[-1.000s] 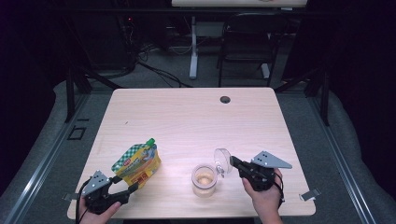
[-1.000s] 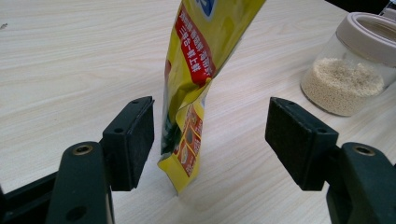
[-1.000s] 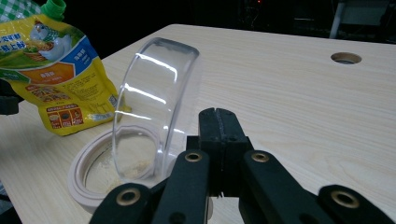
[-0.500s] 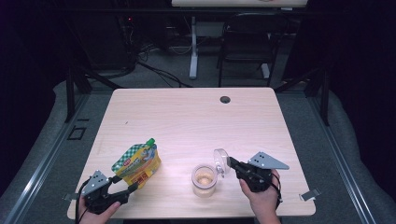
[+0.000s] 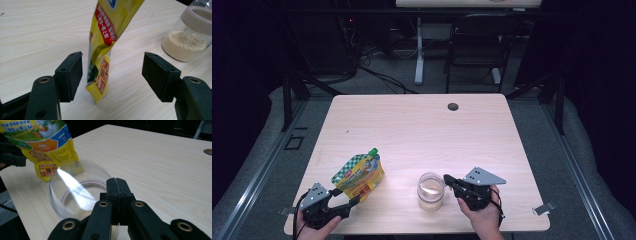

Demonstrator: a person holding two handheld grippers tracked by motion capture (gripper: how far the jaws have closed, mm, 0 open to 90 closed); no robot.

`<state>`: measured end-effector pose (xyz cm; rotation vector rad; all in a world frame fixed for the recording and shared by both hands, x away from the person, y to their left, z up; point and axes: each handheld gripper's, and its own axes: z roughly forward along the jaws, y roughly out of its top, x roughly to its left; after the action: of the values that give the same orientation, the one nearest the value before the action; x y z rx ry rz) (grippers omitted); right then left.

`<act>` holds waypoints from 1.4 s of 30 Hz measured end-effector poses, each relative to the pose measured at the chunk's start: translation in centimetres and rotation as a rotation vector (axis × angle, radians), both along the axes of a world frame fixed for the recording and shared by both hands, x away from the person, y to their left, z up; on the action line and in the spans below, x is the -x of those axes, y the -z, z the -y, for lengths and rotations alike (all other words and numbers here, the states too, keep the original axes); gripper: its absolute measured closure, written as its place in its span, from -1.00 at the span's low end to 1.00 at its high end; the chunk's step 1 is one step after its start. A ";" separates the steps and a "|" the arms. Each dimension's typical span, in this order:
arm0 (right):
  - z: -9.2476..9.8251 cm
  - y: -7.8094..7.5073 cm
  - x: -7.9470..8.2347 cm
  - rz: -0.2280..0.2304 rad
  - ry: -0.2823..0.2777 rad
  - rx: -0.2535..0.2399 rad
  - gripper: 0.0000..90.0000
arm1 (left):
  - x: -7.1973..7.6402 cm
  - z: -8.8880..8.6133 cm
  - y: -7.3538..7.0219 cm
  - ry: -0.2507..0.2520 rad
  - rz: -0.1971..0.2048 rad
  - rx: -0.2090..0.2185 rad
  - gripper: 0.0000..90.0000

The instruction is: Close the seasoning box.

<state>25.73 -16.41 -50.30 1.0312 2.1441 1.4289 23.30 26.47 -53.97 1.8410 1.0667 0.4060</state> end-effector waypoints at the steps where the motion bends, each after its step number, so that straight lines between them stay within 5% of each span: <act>1: -0.2 0.0 0.1 0.004 -0.006 0.005 1.00 | 0.0 0.0 0.0 0.001 0.000 0.001 -0.27; 23: 0.2 -0.4 0.4 0.016 -0.003 -0.015 1.00 | 0.3 -0.4 -0.4 -0.012 0.027 0.016 -0.27; 42: 1.4 -2.1 0.8 0.036 0.008 -0.029 0.93 | 1.6 -0.8 -2.4 -0.061 0.016 -0.006 -0.20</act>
<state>24.98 -17.77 -48.16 1.0152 2.0975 1.4681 21.66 27.28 -51.58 1.8113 1.1139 0.4591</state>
